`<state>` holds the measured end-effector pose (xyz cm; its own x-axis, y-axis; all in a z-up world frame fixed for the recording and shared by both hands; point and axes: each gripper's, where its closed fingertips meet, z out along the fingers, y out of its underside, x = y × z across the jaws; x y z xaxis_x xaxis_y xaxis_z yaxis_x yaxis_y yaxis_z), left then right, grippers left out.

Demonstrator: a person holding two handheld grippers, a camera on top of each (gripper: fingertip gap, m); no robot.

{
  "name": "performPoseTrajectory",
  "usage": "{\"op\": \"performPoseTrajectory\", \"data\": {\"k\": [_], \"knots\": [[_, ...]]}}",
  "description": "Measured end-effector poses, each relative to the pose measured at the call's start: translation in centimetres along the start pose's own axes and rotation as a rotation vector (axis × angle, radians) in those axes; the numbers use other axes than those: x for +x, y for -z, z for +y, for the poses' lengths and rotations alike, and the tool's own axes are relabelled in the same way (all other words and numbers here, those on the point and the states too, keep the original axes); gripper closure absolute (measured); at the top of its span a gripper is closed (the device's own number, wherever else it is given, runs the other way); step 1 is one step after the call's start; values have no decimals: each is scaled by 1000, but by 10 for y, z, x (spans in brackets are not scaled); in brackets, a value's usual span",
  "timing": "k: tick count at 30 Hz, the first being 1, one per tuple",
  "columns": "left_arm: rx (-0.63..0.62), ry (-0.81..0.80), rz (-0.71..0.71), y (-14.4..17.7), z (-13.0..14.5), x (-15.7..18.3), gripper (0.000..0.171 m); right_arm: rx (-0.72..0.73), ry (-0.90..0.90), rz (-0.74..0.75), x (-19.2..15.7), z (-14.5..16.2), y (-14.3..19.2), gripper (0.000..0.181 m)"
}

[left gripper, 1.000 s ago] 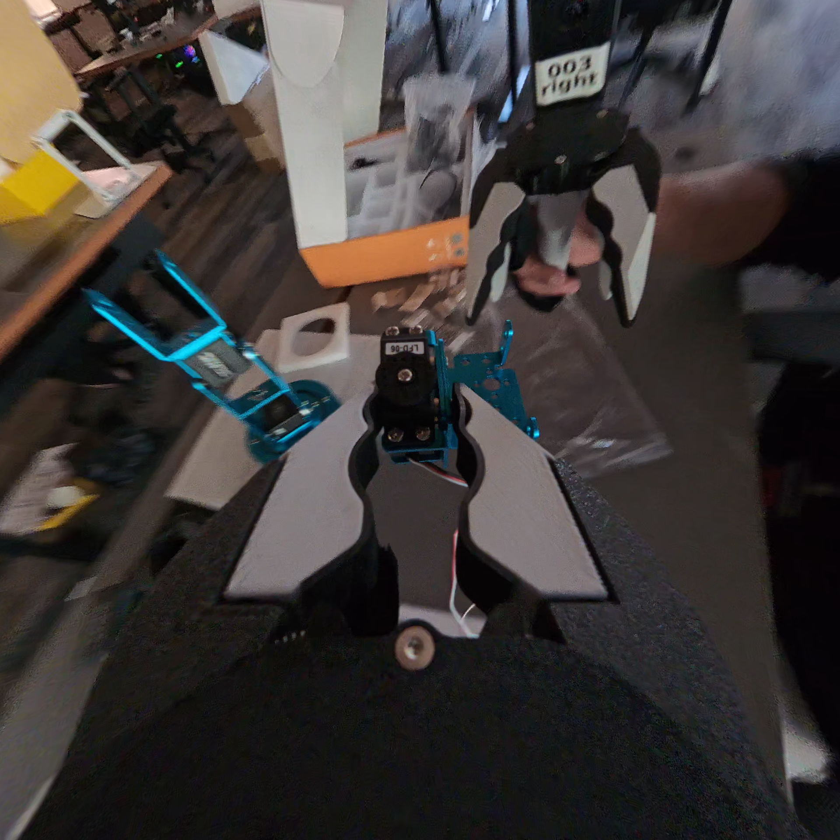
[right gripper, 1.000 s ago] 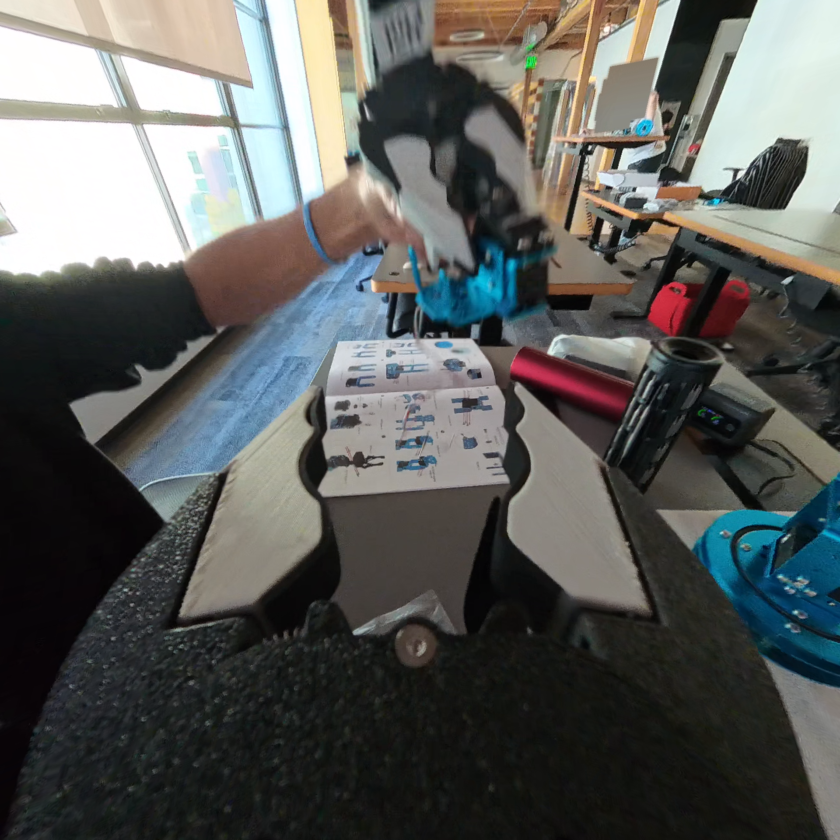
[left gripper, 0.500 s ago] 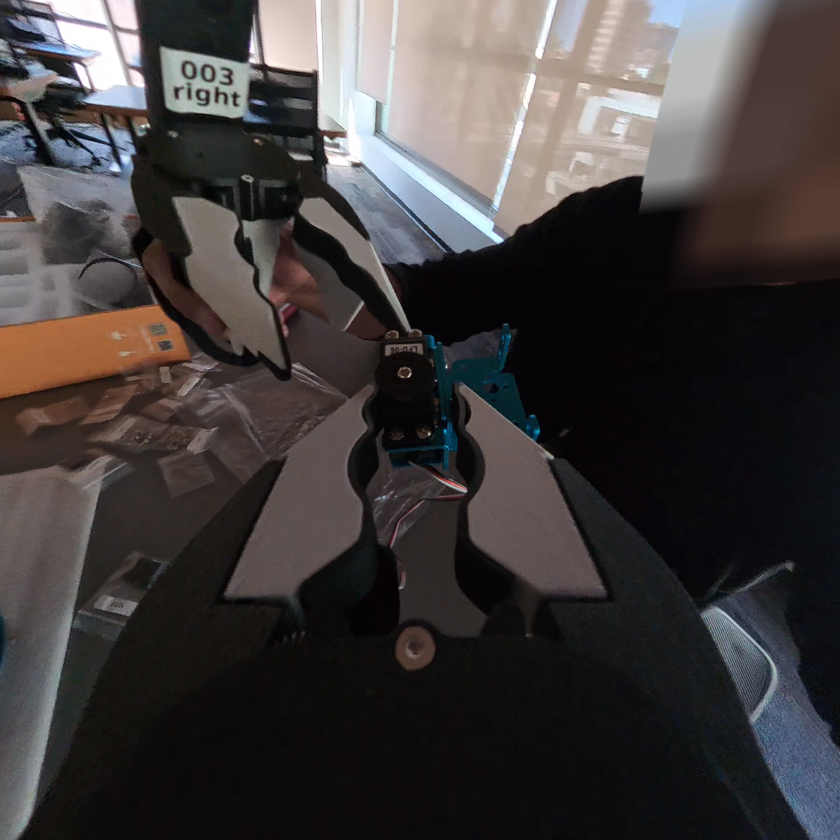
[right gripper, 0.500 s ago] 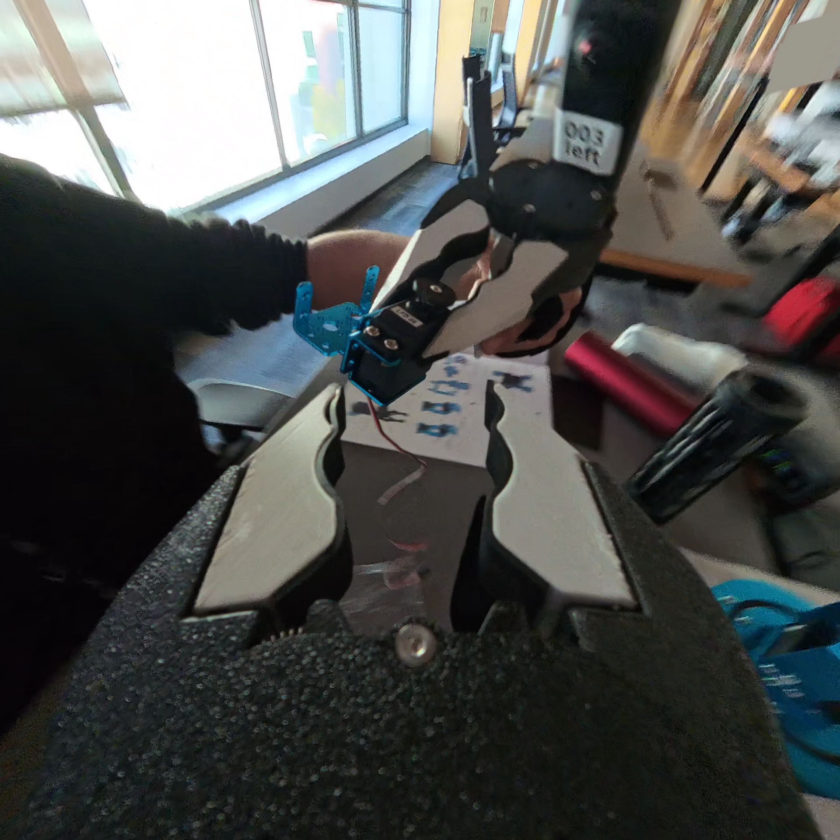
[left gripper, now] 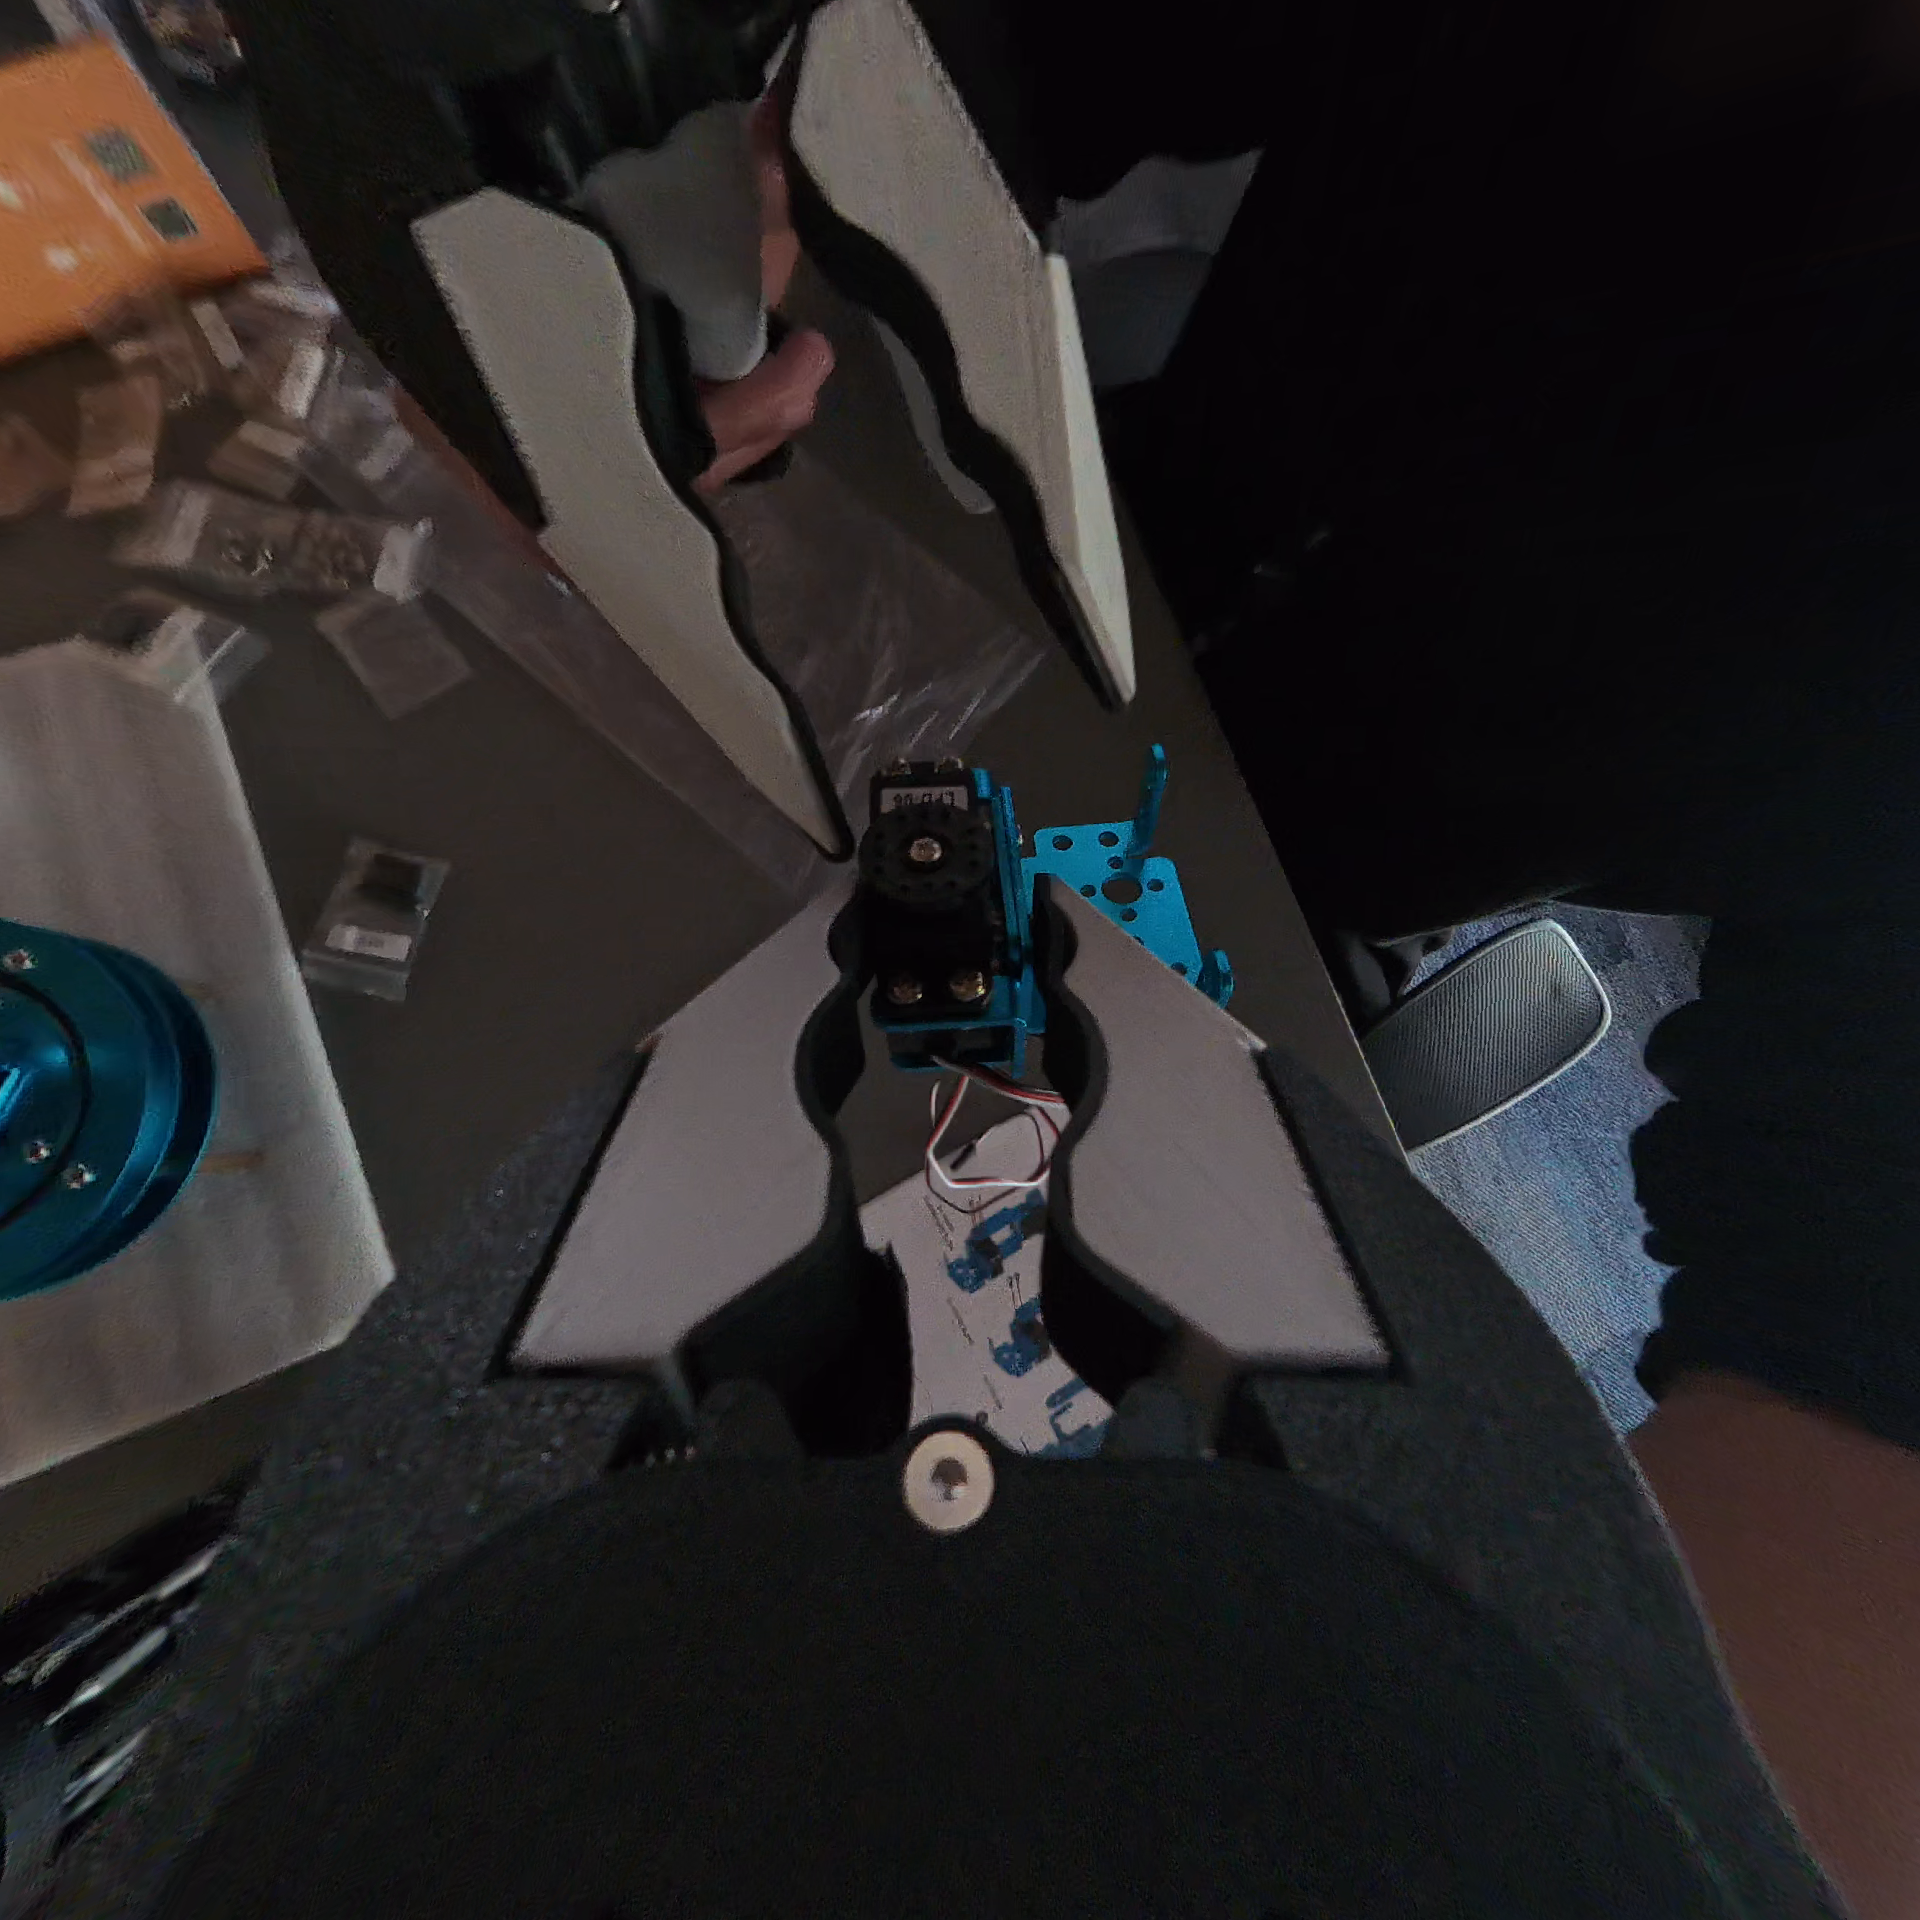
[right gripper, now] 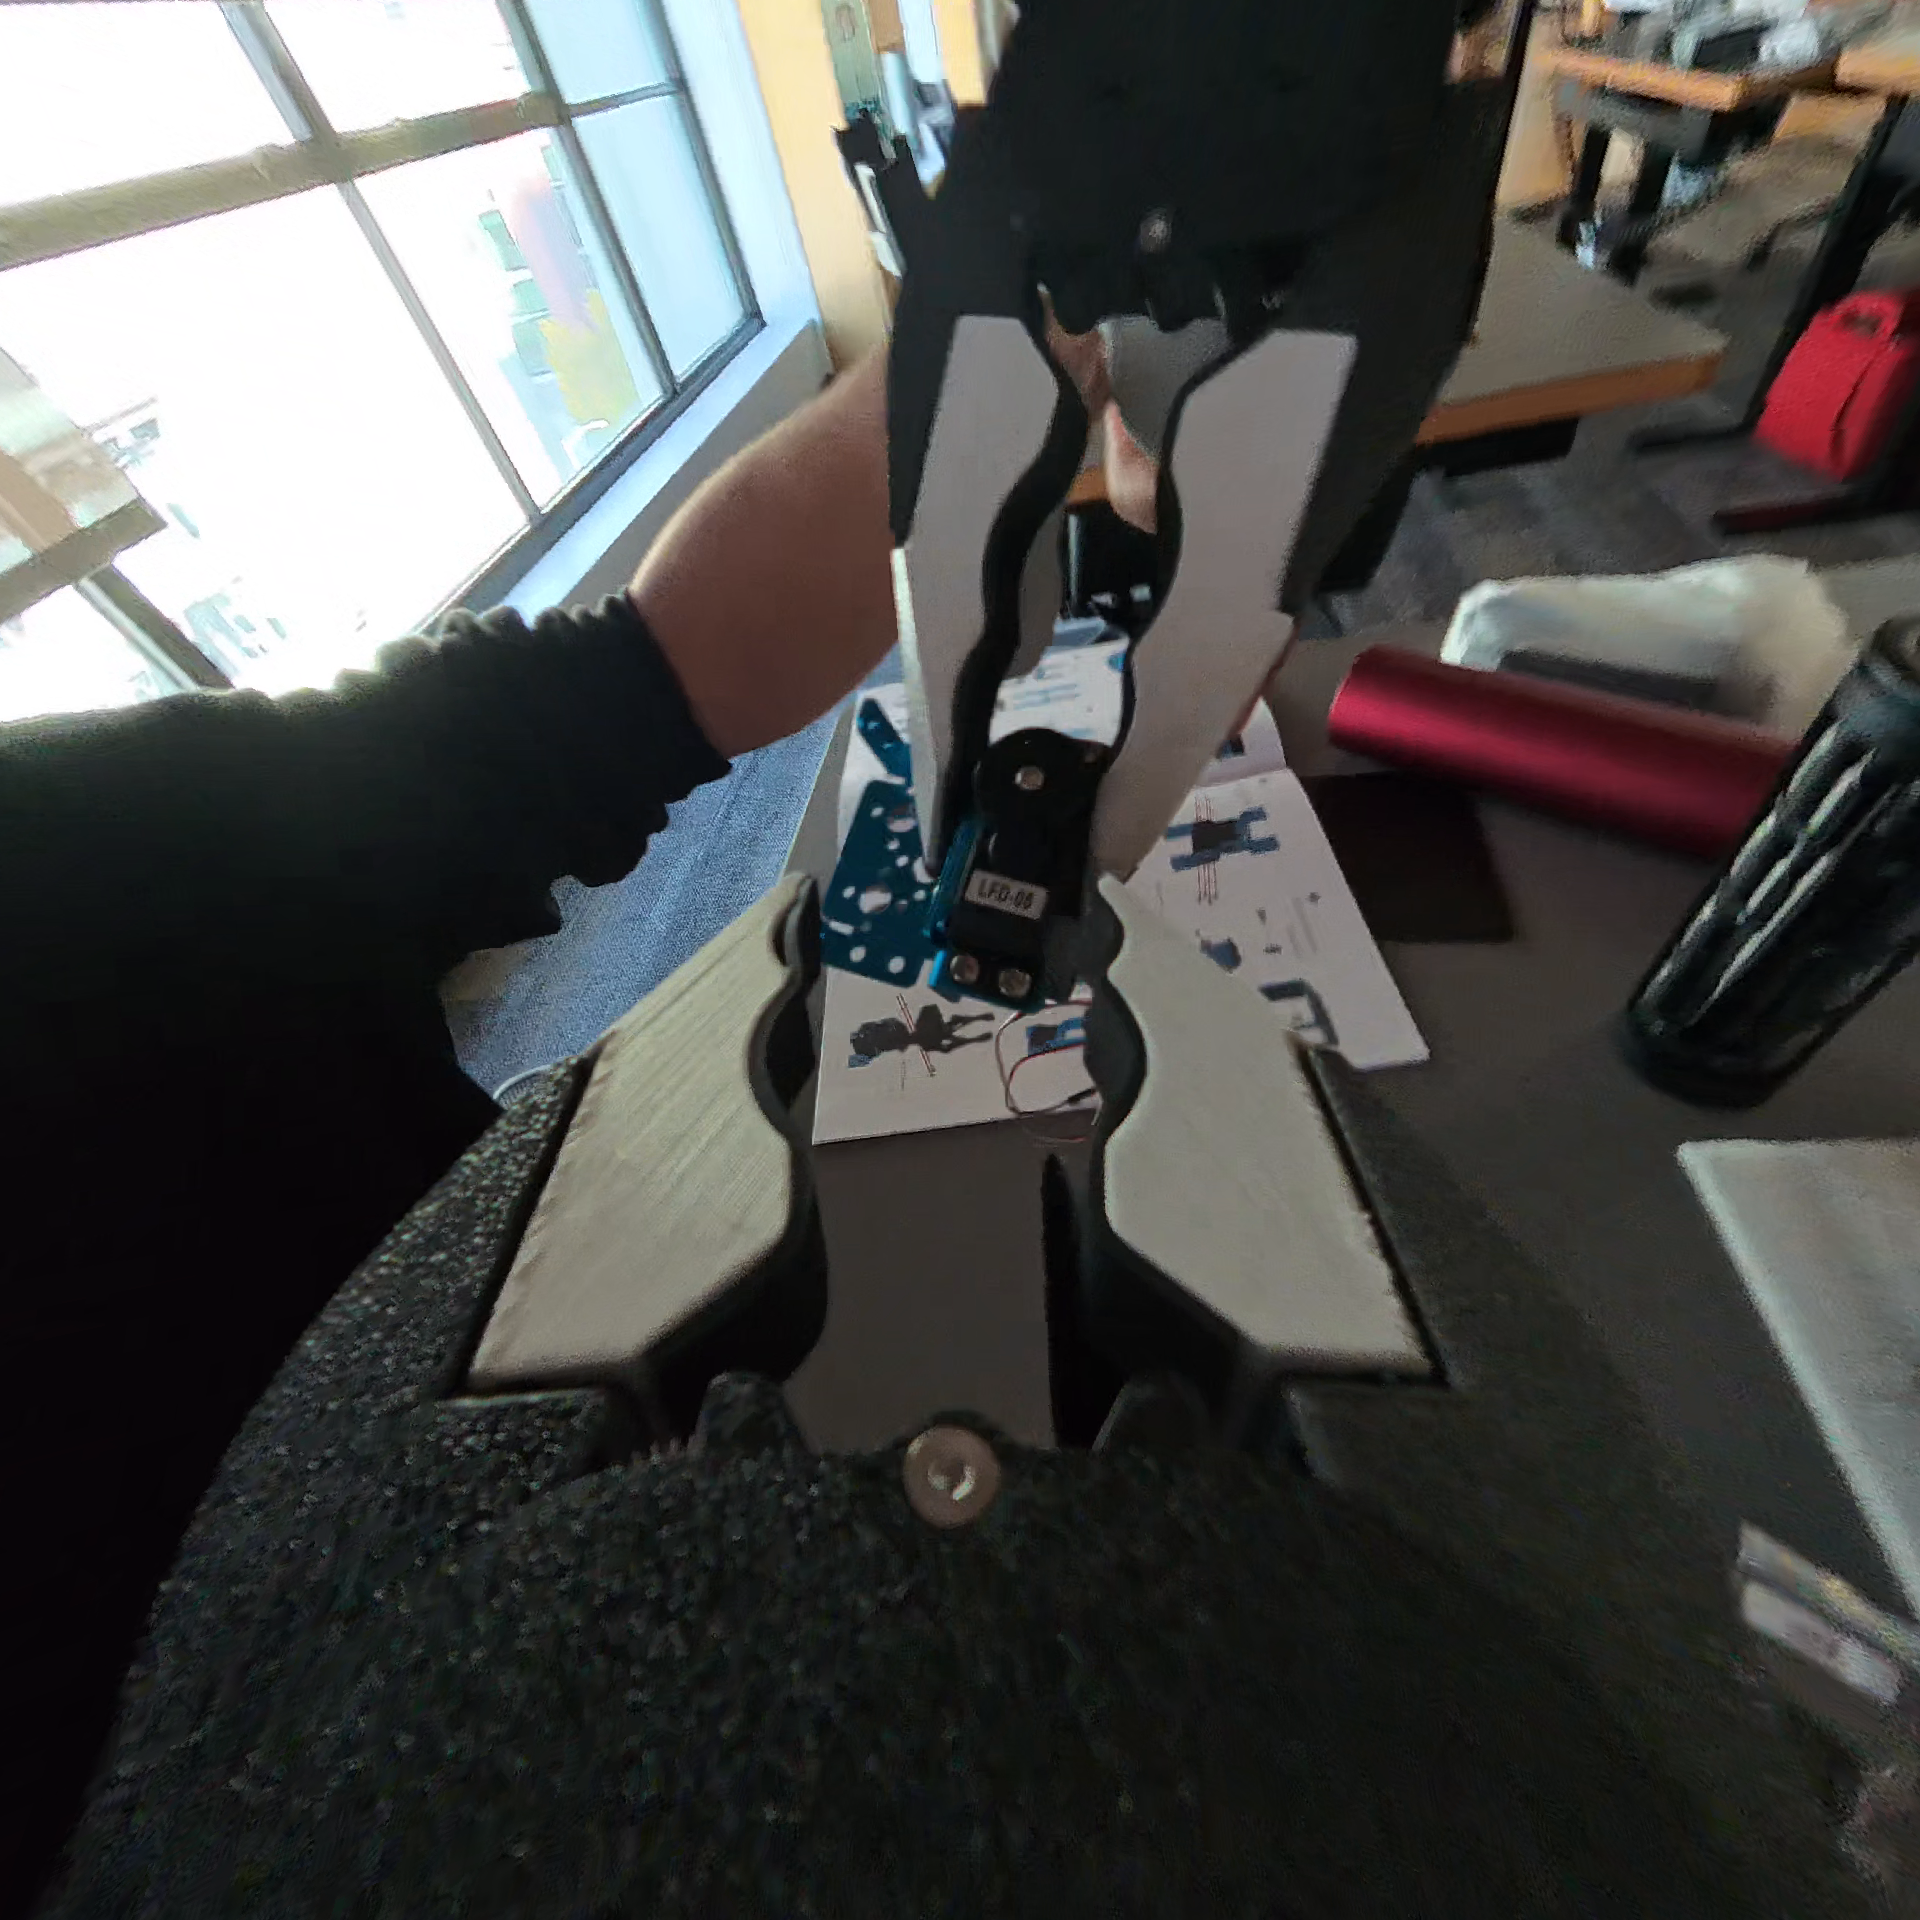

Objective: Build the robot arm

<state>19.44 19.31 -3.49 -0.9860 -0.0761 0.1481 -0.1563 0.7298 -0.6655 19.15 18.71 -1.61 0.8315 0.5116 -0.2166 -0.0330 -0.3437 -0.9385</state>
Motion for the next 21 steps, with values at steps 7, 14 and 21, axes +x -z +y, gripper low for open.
{"op": "performPoseTrajectory", "data": {"k": [7, 14, 21], "knots": [[-108, 107, -16, -12, 19, -21, 143, -118, -100, 142, 40, 34, -11, 143], [-193, 185, -78, -21, 38, -48, 142, -164, -134, 182, 64, 57, -19, 152], [5, 388, -313, -12, 67, -100, 110, -108, -520, 4, 89, 93, -23, 154]]}}
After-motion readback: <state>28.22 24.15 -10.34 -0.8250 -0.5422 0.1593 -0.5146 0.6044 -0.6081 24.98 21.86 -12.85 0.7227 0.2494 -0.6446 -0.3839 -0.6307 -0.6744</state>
